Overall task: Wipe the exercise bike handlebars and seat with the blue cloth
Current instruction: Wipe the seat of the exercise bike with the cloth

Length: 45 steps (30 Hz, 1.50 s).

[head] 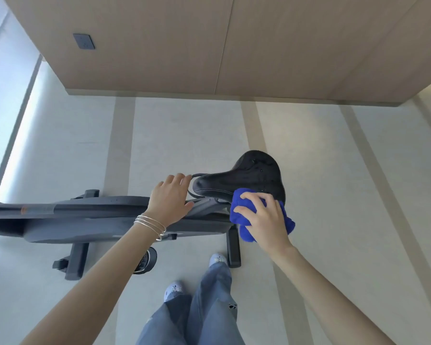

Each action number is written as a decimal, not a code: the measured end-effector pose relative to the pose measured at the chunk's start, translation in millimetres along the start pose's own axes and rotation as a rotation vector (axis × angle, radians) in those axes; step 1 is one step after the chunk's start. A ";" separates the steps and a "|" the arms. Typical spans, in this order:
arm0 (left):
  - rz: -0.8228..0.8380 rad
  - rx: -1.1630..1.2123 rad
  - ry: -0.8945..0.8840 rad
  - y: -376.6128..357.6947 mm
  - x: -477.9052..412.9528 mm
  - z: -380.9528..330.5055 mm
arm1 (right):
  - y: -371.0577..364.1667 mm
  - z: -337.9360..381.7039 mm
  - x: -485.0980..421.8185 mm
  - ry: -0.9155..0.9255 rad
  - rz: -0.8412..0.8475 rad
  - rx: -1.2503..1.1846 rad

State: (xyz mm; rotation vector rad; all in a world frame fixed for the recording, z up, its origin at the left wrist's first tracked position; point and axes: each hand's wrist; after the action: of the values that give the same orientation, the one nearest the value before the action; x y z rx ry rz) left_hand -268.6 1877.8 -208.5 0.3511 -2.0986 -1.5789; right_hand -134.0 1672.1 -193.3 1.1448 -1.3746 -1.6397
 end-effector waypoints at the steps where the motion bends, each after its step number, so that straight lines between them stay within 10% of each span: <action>1: -0.017 0.015 -0.022 -0.4 -2.7 -5.3 | 3.6 -6.7 5.1 -0.069 -0.016 -0.023; 5: -0.065 0.063 -0.116 -1.3 -20.9 -30.6 | 6.5 -6.4 14.6 -0.304 -0.084 -0.111; 29: 0.051 0.079 -0.046 -4.9 -57.2 -58.7 | 12.1 -38.4 -46.6 -0.412 0.067 -0.149; 45: 0.007 0.205 -0.004 -11.4 -54.1 -61.3 | -5.7 -23.6 7.9 -0.402 -0.127 -0.109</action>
State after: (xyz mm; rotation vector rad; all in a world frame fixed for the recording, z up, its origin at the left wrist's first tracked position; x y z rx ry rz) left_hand -191.6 1849.7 -218.4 0.4095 -2.2685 -1.3641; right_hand -114.7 1657.4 -201.5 0.8846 -1.4541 -2.0941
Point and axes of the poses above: each hand's wrist, its own x-axis away from the middle knuckle, its own y-axis out of the back of the hand, z = x × y, and after that the axes turned 3 degrees about z, right-handed
